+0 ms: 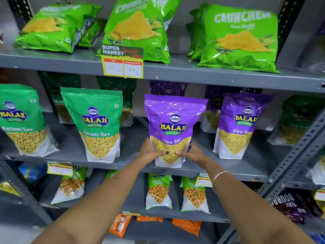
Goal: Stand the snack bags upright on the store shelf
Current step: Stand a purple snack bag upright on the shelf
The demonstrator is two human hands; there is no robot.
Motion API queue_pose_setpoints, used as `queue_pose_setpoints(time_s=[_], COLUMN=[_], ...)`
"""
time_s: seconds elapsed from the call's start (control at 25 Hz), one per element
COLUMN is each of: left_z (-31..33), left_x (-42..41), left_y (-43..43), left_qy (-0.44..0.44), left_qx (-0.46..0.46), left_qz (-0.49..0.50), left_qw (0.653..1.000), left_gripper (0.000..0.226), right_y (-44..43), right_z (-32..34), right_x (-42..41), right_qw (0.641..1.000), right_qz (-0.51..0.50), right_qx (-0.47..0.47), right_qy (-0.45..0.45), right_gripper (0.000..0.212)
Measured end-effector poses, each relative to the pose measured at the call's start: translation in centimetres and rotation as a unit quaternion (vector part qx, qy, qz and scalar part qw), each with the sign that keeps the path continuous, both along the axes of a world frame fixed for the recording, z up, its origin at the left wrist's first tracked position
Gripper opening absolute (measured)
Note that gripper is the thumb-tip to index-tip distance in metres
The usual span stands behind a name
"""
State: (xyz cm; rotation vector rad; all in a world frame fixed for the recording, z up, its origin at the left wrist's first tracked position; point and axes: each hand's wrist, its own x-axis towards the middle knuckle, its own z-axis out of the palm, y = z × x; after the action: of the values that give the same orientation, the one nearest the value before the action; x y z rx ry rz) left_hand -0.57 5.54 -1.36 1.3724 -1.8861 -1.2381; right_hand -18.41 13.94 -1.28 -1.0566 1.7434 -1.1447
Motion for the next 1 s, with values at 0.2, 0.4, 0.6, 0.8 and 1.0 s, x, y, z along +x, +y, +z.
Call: queue_pose_setpoints(time_s=[0.2,0.4,0.6,0.8,1.0], left_z=[2.0,1.0,-0.2,-1.7,-2.3], left_x=[-1.2,-7.3,-17.4,-25.9,-27.6], left_y=[3.7,7.0,8.2,5.8,6.4], left_qy=[0.026,-0.007,-0.003,0.042,0.12], left_qx=[-0.345,-0.563,-0.386,0.007,0.056], left_qz=[0.139,0.002,-0.089,-0.074,-0.016], left_qw=[0.928,0.826,0.918,0.996,0.991], left_gripper=[0.095,0.07,0.077,0.087,0.055], right_y=[2.4,6.0,8.5,7.0,6.9], right_z=[0.3,1.2,0.8,-3.0,-3.1], right_x=[-3.0,-10.0,-19.3,-25.4,-25.8], right_qw=[0.989,0.938,0.951,0.985,0.99], right_qz=[-0.13,-0.297,-0.293,-0.139,-0.091], right_qx=[-0.007,-0.003,-0.031,-0.06,-0.075], right_qy=[0.063,0.18,0.094,-0.079,-0.081], right_gripper=[0.093,0.088,0.075,0.082,0.093])
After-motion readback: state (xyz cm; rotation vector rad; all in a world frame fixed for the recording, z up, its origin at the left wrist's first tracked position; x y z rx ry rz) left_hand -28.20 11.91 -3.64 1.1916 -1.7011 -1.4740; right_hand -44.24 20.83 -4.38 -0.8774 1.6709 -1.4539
